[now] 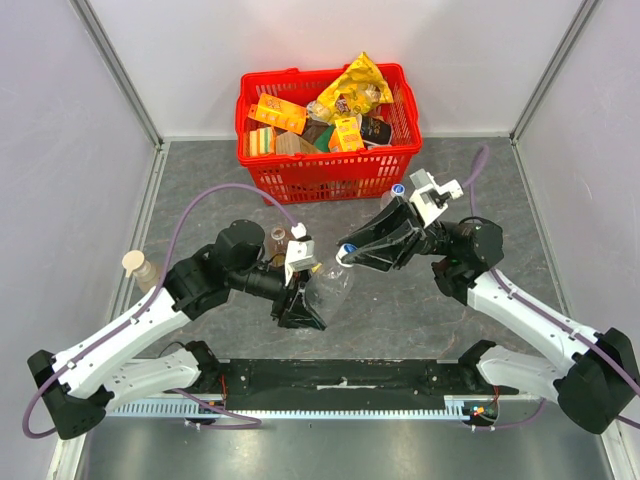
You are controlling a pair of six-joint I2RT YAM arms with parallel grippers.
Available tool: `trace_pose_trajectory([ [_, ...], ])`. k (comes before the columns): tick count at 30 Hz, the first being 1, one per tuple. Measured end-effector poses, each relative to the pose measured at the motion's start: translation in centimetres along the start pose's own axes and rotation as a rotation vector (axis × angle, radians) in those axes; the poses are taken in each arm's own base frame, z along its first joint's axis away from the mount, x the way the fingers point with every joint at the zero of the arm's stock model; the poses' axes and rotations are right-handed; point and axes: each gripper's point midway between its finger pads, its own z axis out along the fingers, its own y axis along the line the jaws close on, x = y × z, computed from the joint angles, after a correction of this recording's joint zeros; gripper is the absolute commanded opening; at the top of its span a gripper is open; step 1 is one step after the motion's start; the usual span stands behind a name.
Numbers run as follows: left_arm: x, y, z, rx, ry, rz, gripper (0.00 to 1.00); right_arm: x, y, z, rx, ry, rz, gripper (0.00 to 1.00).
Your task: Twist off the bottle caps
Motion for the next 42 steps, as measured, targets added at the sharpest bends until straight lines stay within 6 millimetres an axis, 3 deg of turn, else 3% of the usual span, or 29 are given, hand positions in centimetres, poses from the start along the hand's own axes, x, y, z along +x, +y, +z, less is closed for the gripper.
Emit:
trace_pose_trajectory([
  [6, -0.4, -1.8, 0.0, 0.104, -0.012, 0.019, 0.36, -0.5, 2.1, 0.0, -0.071, 0.002, -0.04, 0.0],
  [11, -0.5, -2.2, 0.1, 0.133, -0.015, 0.023, 0.35, -0.7, 2.6, -0.1, -0.088, 0.002, -0.053, 0.0],
  [12, -0.4, -2.2, 0.1, 0.136, -0.013, 0.023, 0.35, -0.6, 2.6, -0.1, -0.089, 0.001, -0.054, 0.04],
  [14, -0.4, -2.2, 0.1, 0.139, -0.012, 0.022, 0.35, -0.6, 2.7, -0.2, -0.089, 0.0, -0.055, 0.19],
  [19, -0.4, -2.2, 0.2, 0.137, -0.011, 0.021, 0.35, -0.6, 2.6, -0.2, -0.082, -0.008, -0.052, 0.76],
  [22, -0.4, -2.0, 0.2, 0.13, -0.013, 0.027, 0.35, -0.9, 2.6, -0.2, -0.069, -0.017, -0.057, 0.98],
  [28, -0.1, -1.2, 0.3, 0.091, -0.006, 0.034, 0.34, -0.8, 1.4, -0.4, 0.013, -0.013, -0.064, 0.98],
  [35, 1.9, 0.9, 0.5, -0.021, 0.047, -0.013, 0.33, -1.2, -0.6, -1.1, 0.172, -0.026, -0.094, 0.98],
  [42, 3.3, 4.1, 0.1, -0.199, 0.096, -0.041, 0.32, -1.3, -5.0, -2.6, 0.438, -0.021, -0.079, 0.98],
])
